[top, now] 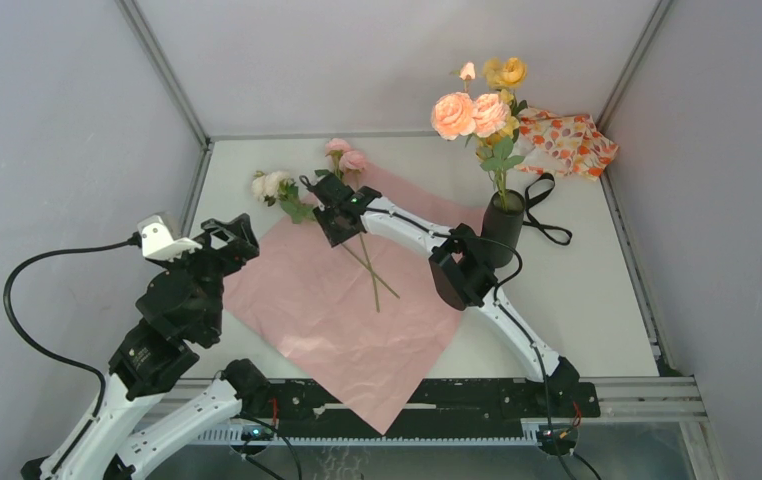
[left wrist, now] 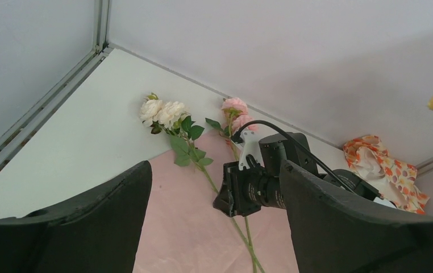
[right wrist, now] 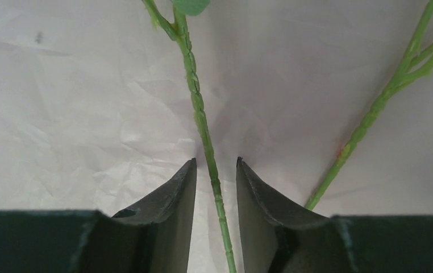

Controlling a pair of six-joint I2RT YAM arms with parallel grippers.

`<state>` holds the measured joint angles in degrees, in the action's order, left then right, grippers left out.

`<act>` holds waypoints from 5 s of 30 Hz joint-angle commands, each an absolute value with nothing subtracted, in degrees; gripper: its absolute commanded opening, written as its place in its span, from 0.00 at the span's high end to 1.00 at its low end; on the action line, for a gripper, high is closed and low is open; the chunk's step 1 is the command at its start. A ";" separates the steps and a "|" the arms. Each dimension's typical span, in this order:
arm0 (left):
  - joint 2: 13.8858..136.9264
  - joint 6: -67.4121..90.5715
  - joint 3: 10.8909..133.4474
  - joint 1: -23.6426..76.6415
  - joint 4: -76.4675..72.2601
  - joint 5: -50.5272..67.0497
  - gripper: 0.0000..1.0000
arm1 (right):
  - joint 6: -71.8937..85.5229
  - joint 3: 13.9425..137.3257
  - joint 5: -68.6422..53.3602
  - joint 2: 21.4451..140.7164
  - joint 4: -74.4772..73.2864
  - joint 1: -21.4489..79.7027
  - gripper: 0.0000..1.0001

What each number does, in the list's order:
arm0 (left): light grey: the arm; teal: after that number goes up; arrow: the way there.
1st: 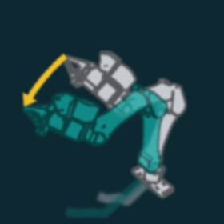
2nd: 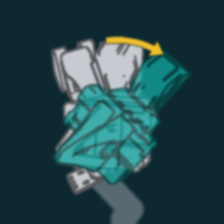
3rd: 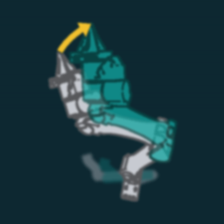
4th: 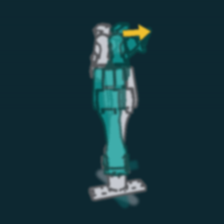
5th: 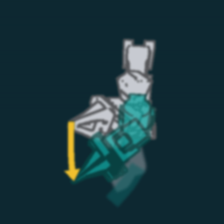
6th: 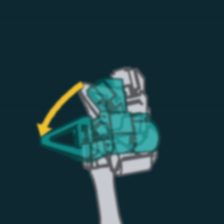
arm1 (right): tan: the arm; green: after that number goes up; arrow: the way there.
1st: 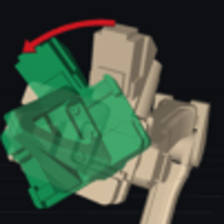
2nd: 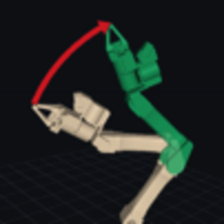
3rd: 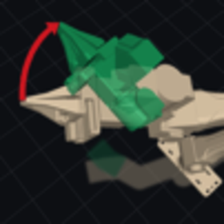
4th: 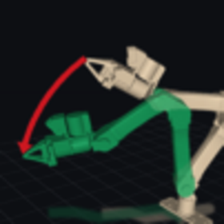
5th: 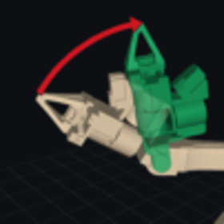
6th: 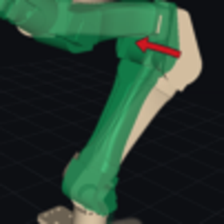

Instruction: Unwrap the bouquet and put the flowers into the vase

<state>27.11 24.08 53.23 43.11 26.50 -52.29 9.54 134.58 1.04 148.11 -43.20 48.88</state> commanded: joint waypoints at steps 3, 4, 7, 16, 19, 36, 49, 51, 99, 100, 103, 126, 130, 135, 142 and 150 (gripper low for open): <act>27.51 24.88 52.21 43.11 25.95 -52.27 0.13 | 8.09 136.41 2.56 147.84 -40.72 49.39 0.69; 27.49 24.93 52.13 43.07 25.94 -52.25 0.13 | 7.98 136.45 2.77 147.71 -40.74 49.56 0.73; 27.30 25.12 51.86 43.07 25.94 -52.12 0.13 | 8.00 136.17 3.41 146.86 -40.62 50.10 0.83; 26.55 25.74 51.59 43.07 26.38 -51.80 0.13 | 7.53 138.07 5.08 140.85 -38.88 52.44 1.00; 25.82 25.82 51.53 43.10 26.99 -52.26 0.13 | 7.87 137.13 6.06 137.84 -38.90 52.81 1.00; 23.98 26.87 50.68 43.07 27.73 -52.67 0.13 | 5.29 125.39 14.66 114.27 -32.38 54.10 1.00; 26.37 27.68 50.54 43.11 27.05 -51.30 0.13 | -4.57 105.47 31.67 88.54 -16.68 58.02 1.00; 26.85 27.85 50.62 43.09 26.83 -50.83 0.13 | -8.71 98.61 36.40 83.42 -9.07 59.51 1.00; 36.76 31.60 49.88 43.07 21.36 -44.07 0.13 | -26.23 56.34 43.22 60.61 42.91 31.09 1.00; 36.92 31.70 49.92 43.07 21.29 -43.99 0.14 | -26.08 56.20 42.98 60.78 43.15 30.77 1.00; 37.19 31.92 49.71 43.07 21.07 -43.78 0.14 | -26.90 53.65 41.36 60.83 47.03 30.52 1.00; 39.68 33.05 48.69 43.07 19.74 -42.45 0.14 | -24.38 37.52 40.91 61.86 61.31 30.53 1.00; 39.95 32.96 48.60 43.07 19.56 -42.28 0.14 | -23.24 34.97 41.60 61.96 61.60 31.34 1.00; 40.38 33.09 48.30 43.09 19.19 -41.93 0.14 | -20.16 32.35 43.42 61.88 59.89 32.76 1.00; 41.26 33.40 48.16 43.08 18.79 -41.14 0.14 | -14.47 31.11 44.82 61.38 52.67 33.46 1.00; 41.72 33.56 47.91 43.11 18.47 -41.05 0.14 | -11.87 30.32 44.93 59.34 47.93 34.19 0.94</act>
<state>41.63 32.75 48.47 43.11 20.88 -41.60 -14.85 30.22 44.64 61.63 49.89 33.45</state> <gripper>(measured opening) 0.862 0.036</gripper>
